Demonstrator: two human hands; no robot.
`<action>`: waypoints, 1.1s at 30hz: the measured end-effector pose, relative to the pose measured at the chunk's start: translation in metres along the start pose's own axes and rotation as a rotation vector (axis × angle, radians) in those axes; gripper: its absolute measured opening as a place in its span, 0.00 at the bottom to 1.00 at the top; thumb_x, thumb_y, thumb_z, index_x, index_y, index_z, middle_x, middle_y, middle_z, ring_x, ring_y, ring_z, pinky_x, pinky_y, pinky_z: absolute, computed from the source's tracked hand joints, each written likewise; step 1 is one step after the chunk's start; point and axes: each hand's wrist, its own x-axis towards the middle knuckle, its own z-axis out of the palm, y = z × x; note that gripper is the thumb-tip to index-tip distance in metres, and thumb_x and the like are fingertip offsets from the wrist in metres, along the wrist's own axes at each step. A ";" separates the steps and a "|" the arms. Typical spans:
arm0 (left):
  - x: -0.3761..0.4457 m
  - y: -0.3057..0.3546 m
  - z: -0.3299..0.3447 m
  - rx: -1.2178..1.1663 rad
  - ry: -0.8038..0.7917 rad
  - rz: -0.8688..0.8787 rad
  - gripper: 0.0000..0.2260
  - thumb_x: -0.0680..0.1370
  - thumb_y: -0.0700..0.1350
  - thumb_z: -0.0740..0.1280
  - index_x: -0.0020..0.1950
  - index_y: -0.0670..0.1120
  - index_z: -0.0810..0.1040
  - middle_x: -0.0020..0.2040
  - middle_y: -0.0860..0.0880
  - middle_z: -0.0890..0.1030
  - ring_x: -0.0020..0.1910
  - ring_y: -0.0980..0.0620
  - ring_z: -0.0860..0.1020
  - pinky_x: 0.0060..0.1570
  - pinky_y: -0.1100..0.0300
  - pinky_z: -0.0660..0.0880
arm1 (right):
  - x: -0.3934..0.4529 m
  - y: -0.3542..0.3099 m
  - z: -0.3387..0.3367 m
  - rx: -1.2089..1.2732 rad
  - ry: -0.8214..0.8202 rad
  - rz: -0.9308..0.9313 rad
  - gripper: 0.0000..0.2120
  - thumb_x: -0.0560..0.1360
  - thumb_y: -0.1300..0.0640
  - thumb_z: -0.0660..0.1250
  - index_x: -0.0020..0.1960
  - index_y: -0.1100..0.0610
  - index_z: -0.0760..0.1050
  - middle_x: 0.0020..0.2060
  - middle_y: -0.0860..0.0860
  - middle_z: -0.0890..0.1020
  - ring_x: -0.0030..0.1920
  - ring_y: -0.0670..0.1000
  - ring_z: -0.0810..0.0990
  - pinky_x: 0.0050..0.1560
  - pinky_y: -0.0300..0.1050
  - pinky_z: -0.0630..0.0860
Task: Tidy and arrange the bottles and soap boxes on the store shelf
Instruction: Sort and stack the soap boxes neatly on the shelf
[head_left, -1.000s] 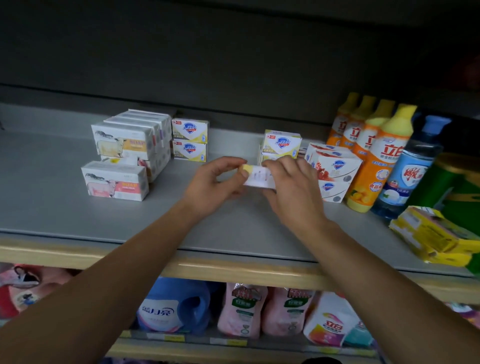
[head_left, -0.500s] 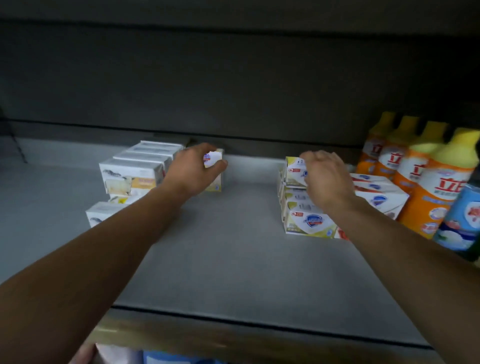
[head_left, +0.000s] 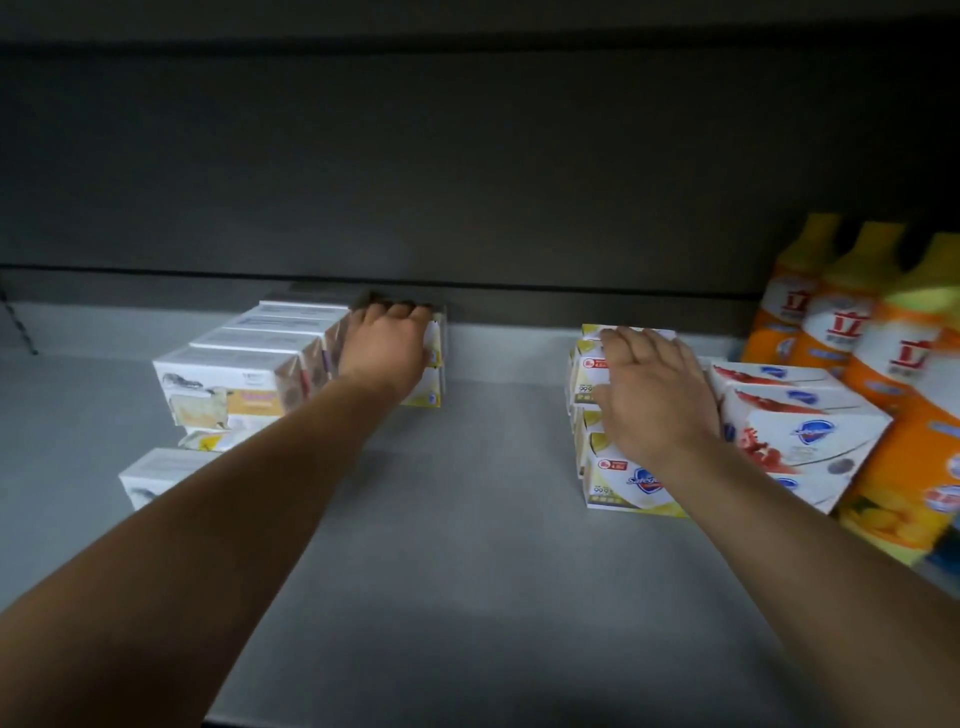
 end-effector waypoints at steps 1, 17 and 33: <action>-0.002 0.000 0.003 0.027 0.032 0.005 0.23 0.75 0.49 0.68 0.70 0.49 0.69 0.64 0.44 0.76 0.63 0.39 0.71 0.63 0.50 0.64 | 0.000 0.000 0.000 0.001 0.004 0.000 0.34 0.76 0.52 0.67 0.77 0.53 0.56 0.75 0.51 0.64 0.75 0.54 0.60 0.76 0.49 0.49; -0.083 0.051 -0.044 -0.398 0.021 0.109 0.23 0.75 0.48 0.69 0.70 0.54 0.71 0.60 0.47 0.71 0.58 0.42 0.75 0.54 0.50 0.73 | 0.008 0.003 -0.026 -0.041 -0.136 0.037 0.38 0.72 0.56 0.74 0.77 0.53 0.59 0.72 0.54 0.68 0.72 0.57 0.67 0.72 0.54 0.64; -0.104 0.045 -0.012 -0.660 -0.136 0.022 0.27 0.69 0.49 0.75 0.68 0.49 0.75 0.61 0.47 0.76 0.60 0.47 0.74 0.59 0.61 0.69 | 0.017 0.004 -0.028 0.058 -0.118 0.008 0.28 0.76 0.60 0.68 0.74 0.52 0.65 0.66 0.55 0.74 0.62 0.58 0.75 0.60 0.54 0.74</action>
